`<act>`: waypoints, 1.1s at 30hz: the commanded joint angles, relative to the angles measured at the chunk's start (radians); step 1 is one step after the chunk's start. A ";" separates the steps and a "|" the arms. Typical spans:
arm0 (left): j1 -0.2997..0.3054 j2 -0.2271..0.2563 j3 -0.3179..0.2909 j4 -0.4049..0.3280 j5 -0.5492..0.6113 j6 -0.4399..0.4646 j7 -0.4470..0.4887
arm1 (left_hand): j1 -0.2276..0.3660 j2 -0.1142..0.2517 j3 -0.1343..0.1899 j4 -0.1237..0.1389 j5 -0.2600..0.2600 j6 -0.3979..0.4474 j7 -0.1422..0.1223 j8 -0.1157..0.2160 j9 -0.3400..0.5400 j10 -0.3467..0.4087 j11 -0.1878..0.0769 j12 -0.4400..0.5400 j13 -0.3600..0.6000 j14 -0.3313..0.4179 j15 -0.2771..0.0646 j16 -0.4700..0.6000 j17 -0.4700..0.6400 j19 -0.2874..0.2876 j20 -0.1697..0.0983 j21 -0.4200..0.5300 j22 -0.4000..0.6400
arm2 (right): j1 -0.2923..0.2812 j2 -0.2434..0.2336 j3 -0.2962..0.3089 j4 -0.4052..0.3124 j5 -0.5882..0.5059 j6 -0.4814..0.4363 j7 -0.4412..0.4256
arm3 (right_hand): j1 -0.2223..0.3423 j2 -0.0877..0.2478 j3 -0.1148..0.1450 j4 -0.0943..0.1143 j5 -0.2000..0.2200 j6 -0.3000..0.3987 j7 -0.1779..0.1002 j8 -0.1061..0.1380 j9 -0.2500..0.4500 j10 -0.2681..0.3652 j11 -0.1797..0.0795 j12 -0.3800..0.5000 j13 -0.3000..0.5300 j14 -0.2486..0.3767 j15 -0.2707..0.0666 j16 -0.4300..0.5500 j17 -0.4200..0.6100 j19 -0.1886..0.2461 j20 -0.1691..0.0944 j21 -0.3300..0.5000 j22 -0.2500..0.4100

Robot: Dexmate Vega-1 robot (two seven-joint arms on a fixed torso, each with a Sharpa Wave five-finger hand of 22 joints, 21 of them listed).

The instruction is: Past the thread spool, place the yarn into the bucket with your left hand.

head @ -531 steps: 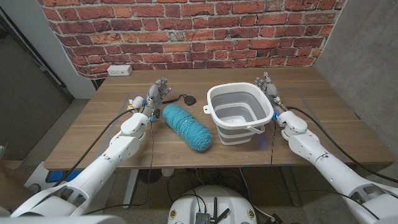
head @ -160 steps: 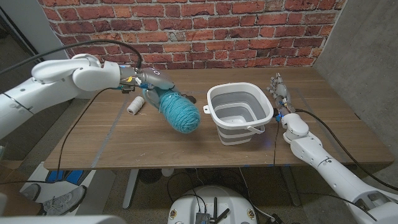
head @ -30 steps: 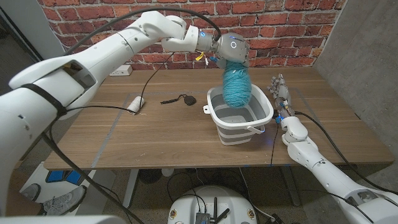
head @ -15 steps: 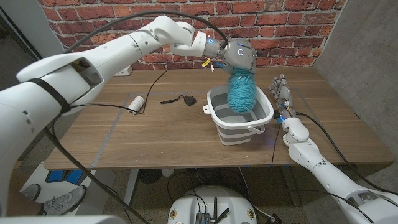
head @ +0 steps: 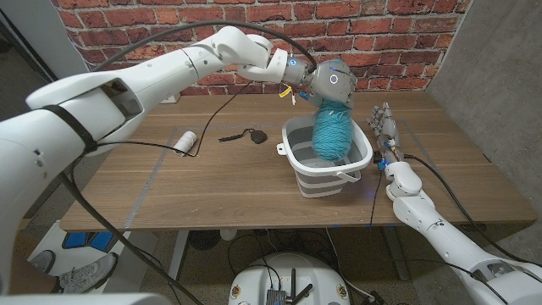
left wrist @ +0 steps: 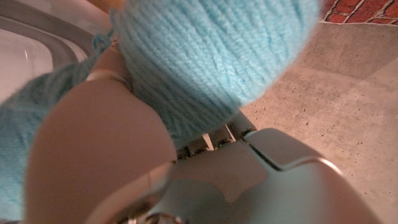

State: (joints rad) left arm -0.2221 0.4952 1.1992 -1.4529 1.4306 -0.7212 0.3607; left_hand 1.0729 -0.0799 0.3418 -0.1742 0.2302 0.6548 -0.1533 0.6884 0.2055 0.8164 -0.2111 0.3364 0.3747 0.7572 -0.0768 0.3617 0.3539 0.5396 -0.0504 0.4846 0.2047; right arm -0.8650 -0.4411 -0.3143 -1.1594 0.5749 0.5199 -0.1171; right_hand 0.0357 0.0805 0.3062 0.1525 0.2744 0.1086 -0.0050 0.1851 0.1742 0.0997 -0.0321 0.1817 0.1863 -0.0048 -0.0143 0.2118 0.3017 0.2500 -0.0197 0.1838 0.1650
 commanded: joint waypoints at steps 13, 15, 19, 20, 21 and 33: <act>-0.012 -0.020 0.055 -0.008 0.028 -0.001 -0.022 | 0.029 0.130 -0.001 0.009 0.011 -0.030 -0.024 -0.052 -0.006 -0.055 -0.003 -0.049 0.017 -0.040 -0.163 -0.053 0.010 -0.037 -0.148 0.006 -0.006 | -0.003 0.012 0.006 0.019 0.009 0.023 0.004 | -0.009 0.053 0.010 -0.003 -0.002 0.010 0.006 0.006 0.003 -0.001 0.000 0.010 0.002 -0.006 0.002 0.006 0.000 0.006 -0.004 0.004 0.002; -0.013 -0.018 0.056 -0.014 0.030 -0.001 -0.038 | 0.016 0.125 -0.004 0.012 0.011 -0.050 -0.023 -0.068 -0.008 -0.070 -0.004 -0.058 0.019 -0.060 -0.161 -0.068 0.008 -0.048 -0.146 0.002 -0.008 | -0.001 0.014 0.006 0.024 0.009 0.027 0.005 | -0.009 0.053 0.010 -0.003 -0.002 0.010 0.006 0.005 0.003 0.000 0.001 0.010 0.002 -0.006 0.002 0.006 0.000 0.006 -0.003 0.004 0.002; -0.016 -0.017 0.057 -0.017 0.027 -0.006 -0.057 | -0.004 0.120 -0.007 0.014 0.011 -0.084 -0.030 -0.100 -0.010 -0.110 -0.004 -0.081 0.022 -0.093 -0.160 -0.094 0.003 -0.064 -0.143 -0.009 -0.013 | 0.002 0.017 0.006 0.030 0.010 0.028 0.005 | -0.009 0.053 0.011 -0.003 -0.002 0.009 0.006 0.005 0.003 -0.001 0.000 0.010 0.002 -0.006 0.002 0.006 -0.001 0.006 -0.004 0.004 0.002; -0.016 -0.015 0.057 -0.021 0.028 -0.007 -0.062 | -0.012 0.118 -0.008 0.014 0.012 -0.087 -0.028 -0.108 -0.011 -0.125 -0.004 -0.088 0.023 -0.104 -0.161 -0.102 0.002 -0.068 -0.142 -0.013 -0.014 | 0.002 0.017 0.006 0.031 0.010 0.029 0.005 | -0.009 0.053 0.011 -0.003 -0.003 0.009 0.005 0.005 0.003 -0.001 0.000 0.010 0.002 -0.006 0.002 0.006 -0.001 0.006 -0.004 0.004 0.002; -0.018 -0.013 0.058 -0.024 0.033 -0.008 -0.058 | -0.024 0.116 -0.010 0.016 0.012 -0.099 -0.029 -0.122 -0.012 -0.149 -0.003 -0.100 0.023 -0.112 -0.159 -0.110 0.000 -0.077 -0.143 -0.019 -0.015 | 0.003 0.018 0.006 0.032 0.010 0.029 0.005 | -0.009 0.053 0.011 -0.003 -0.003 0.009 0.006 0.005 0.003 -0.001 0.001 0.010 0.002 -0.006 0.001 0.006 -0.001 0.006 -0.003 0.004 0.002; -0.021 0.025 0.027 -0.114 0.017 -0.062 -0.158 | -0.121 0.084 -0.025 0.023 -0.007 -0.211 -0.018 -0.225 -0.017 -0.276 -0.002 -0.141 0.011 -0.216 -0.151 -0.167 -0.036 -0.125 -0.125 -0.069 -0.021 | 0.010 0.025 0.005 0.049 0.008 0.035 0.001 | -0.009 0.053 0.013 -0.004 -0.003 0.011 0.006 0.006 0.003 -0.001 0.001 0.010 0.002 -0.006 0.002 0.006 -0.001 0.006 0.000 0.004 0.002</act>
State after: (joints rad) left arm -0.2404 0.4935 1.2503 -1.5045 1.4559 -0.7445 0.2679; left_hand 0.9752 0.0204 0.3180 -0.1533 0.2282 0.4532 -0.1742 0.4755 0.1858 0.5586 -0.2141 0.1994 0.3883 0.5574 -0.0535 0.2020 0.3249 0.4209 -0.0465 0.4217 0.1813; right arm -0.8617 -0.4226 -0.3087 -1.1249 0.5836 0.5481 -0.1128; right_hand 0.0358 0.0805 0.3102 0.1486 0.2744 0.1139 0.0003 0.1851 0.1742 0.0997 -0.0321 0.1817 0.1863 -0.0048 -0.0143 0.2118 0.2984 0.2500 -0.0197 0.1838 0.1650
